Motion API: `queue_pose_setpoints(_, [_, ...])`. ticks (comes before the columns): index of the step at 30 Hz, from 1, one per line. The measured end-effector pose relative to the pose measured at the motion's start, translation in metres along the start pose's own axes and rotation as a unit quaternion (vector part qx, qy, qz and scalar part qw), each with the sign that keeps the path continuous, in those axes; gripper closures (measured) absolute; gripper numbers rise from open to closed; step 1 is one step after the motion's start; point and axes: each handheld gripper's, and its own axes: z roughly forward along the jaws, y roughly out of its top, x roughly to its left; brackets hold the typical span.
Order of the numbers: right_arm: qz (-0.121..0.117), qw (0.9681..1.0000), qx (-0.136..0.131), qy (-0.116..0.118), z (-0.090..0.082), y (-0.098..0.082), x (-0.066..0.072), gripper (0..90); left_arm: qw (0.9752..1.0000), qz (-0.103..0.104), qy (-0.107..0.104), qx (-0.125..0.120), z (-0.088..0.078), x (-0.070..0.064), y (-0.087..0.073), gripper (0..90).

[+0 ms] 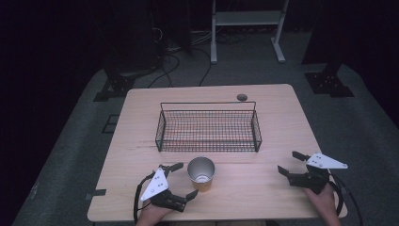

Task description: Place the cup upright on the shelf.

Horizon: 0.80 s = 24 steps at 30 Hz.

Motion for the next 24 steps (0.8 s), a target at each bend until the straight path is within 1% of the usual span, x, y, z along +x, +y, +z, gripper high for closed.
queue_pose_setpoints(4, [0.002,1.0000,0.000,-0.001,0.000,0.000,0.000,13.9,1.0000,-0.007,0.001,0.000,0.004,0.001,0.000,1.6])
queue_pose_setpoints(6, [0.003,1.0000,0.000,-0.001,0.000,0.000,0.000,14.0,0.9999,-0.007,0.007,0.005,0.007,0.000,0.000,1.6])
queue_pose_setpoints(7, [0.000,1.0000,0.000,-0.001,0.000,0.000,0.000,13.9,0.9999,-0.008,0.014,0.001,0.009,-0.001,0.001,1.6])
queue_pose_setpoints(9, [-0.003,1.0000,0.000,-0.001,0.000,0.000,0.000,13.9,0.9998,-0.007,0.016,0.001,0.011,-0.001,0.001,1.6])
queue_pose_setpoints(10, [-0.003,1.0000,0.001,-0.001,0.000,0.000,0.001,14.0,0.9997,-0.006,0.021,0.008,0.016,-0.002,0.000,1.6])
queue_pose_setpoints(11, [-0.001,1.0000,0.001,-0.001,0.000,0.000,0.000,13.9,0.9997,-0.006,0.021,0.008,0.016,-0.002,0.000,1.5])
queue_pose_setpoints(12, [0.000,1.0000,0.001,-0.001,0.000,0.000,0.000,13.9,0.9997,-0.010,0.019,0.012,0.018,-0.001,-0.001,0.0])
queue_pose_setpoints(14, [0.001,1.0000,0.001,-0.001,0.000,0.000,0.000,13.9,0.9994,-0.014,0.022,0.022,0.023,0.000,-0.002,0.0])
queue_pose_setpoints(18, [-0.004,1.0000,0.002,-0.001,0.000,0.000,0.001,13.9,0.9994,-0.012,0.015,0.029,0.029,-0.002,-0.002,0.0])
queue_pose_setpoints(19, [-0.003,1.0000,0.002,-0.001,0.001,0.000,0.001,14.0,0.9993,-0.016,0.015,0.029,0.032,-0.003,-0.002,0.0])
queue_pose_setpoints(22, [0.000,1.0000,0.001,-0.001,0.000,0.000,0.000,13.9,0.9992,-0.020,0.017,0.030,0.035,-0.003,-0.002,0.0])
queue_pose_setpoints(24, [-0.001,1.0000,0.002,-0.001,0.000,0.000,0.000,13.9,0.9990,-0.021,0.020,0.034,0.040,-0.002,-0.002,0.0])
